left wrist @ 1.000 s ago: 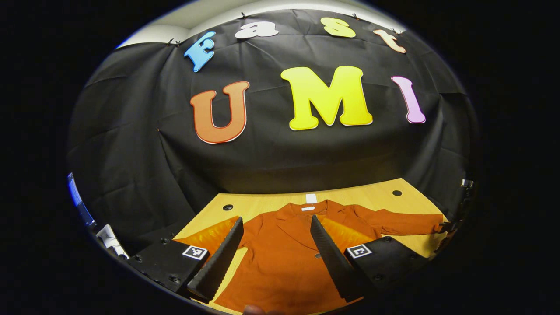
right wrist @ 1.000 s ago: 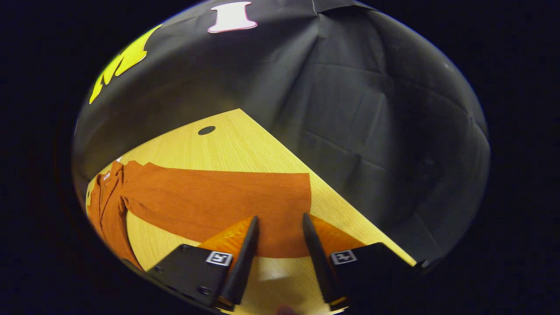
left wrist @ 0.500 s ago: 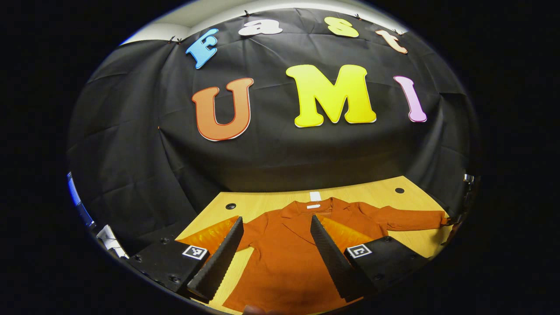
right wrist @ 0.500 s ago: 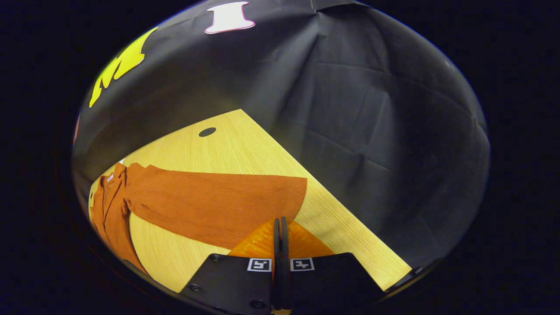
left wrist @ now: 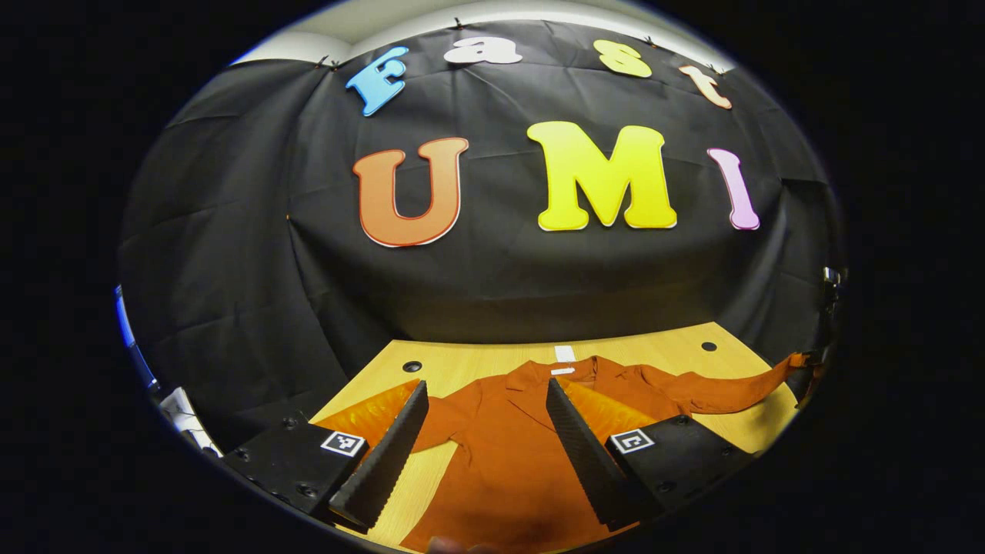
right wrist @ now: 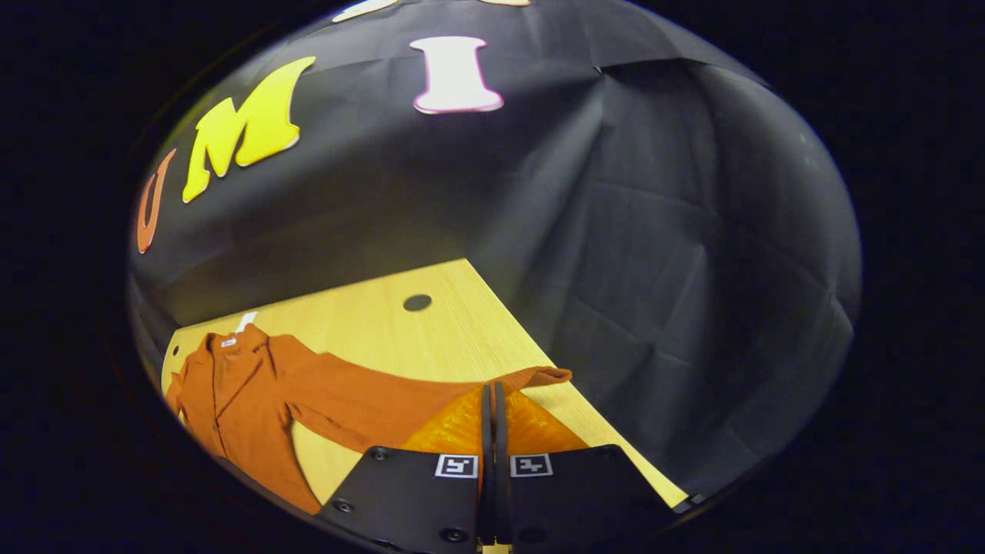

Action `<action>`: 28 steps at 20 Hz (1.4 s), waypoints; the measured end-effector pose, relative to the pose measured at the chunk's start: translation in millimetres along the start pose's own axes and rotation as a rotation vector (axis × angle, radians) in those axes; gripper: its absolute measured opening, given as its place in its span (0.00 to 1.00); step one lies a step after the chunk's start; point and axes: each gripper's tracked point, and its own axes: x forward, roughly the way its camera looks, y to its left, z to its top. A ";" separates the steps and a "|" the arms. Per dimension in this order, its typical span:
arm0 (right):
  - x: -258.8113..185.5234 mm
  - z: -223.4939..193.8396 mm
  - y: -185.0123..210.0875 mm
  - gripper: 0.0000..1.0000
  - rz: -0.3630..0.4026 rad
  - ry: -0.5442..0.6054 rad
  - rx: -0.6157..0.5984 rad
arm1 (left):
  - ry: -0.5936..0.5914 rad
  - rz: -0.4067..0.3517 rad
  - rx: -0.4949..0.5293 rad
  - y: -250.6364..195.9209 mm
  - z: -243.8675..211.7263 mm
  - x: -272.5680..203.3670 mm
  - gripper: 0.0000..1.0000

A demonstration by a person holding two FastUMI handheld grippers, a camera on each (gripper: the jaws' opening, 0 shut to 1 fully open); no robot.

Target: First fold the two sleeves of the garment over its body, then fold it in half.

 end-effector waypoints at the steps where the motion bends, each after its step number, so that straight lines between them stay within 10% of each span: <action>1: -2.6 15.6 13.0 0.00 0.016 -0.018 -0.012 | -0.001 0.003 -0.013 6.4 -2.0 0.9 1.00; 17: -60.8 152.3 356.0 0.00 0.380 -0.240 -0.230 | -0.049 0.180 -0.118 162.7 -31.7 -12.1 0.99; 28: -74.0 18.2 575.9 0.01 0.592 -0.099 -0.355 | -0.030 0.216 -0.237 230.9 -58.1 -31.2 1.00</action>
